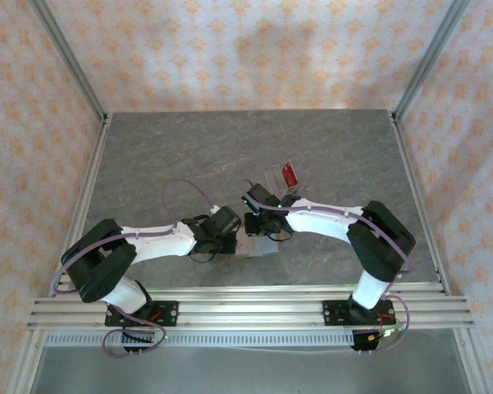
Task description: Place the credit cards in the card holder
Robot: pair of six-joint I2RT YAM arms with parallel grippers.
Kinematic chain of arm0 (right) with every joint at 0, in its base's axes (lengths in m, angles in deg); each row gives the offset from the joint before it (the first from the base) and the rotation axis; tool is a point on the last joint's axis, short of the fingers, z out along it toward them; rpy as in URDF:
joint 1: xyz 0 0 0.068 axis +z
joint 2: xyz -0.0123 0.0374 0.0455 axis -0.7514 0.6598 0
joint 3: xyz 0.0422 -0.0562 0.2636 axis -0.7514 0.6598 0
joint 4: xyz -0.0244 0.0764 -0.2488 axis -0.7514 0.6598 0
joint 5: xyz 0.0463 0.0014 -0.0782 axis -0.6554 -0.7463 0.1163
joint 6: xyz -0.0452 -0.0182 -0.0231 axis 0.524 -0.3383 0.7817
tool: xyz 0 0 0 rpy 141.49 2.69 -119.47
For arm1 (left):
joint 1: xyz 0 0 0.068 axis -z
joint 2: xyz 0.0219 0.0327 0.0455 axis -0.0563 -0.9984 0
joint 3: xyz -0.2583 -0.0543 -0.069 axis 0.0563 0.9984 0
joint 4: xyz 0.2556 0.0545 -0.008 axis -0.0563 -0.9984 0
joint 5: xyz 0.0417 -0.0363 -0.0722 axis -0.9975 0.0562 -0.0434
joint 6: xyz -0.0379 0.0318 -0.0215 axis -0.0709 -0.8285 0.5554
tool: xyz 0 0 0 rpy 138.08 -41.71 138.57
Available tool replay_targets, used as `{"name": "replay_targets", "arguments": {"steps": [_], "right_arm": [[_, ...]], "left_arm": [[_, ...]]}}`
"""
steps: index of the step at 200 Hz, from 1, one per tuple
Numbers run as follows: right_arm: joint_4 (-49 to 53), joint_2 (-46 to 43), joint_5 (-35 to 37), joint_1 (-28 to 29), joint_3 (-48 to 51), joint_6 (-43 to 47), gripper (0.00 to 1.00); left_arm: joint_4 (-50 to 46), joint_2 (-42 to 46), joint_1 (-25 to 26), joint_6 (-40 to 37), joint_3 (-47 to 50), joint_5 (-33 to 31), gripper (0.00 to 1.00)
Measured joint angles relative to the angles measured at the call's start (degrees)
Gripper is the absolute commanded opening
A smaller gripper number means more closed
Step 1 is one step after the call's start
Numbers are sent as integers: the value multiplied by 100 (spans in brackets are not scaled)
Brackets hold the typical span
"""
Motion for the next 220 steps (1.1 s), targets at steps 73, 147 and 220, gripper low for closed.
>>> {"name": "replay_targets", "arguments": {"steps": [73,147,220], "right_arm": [[-750,-96,-837,-11,249,-378,37],[-1572,-98,-1375,-101,627,-898,41],[-1648,-284,-1762,-232,505,-994,51]], "left_arm": [[13,7,68,129,13,-144,13],[389,232,76,409,337,-195,13],[695,509,103,597,610,-260,16]]}}
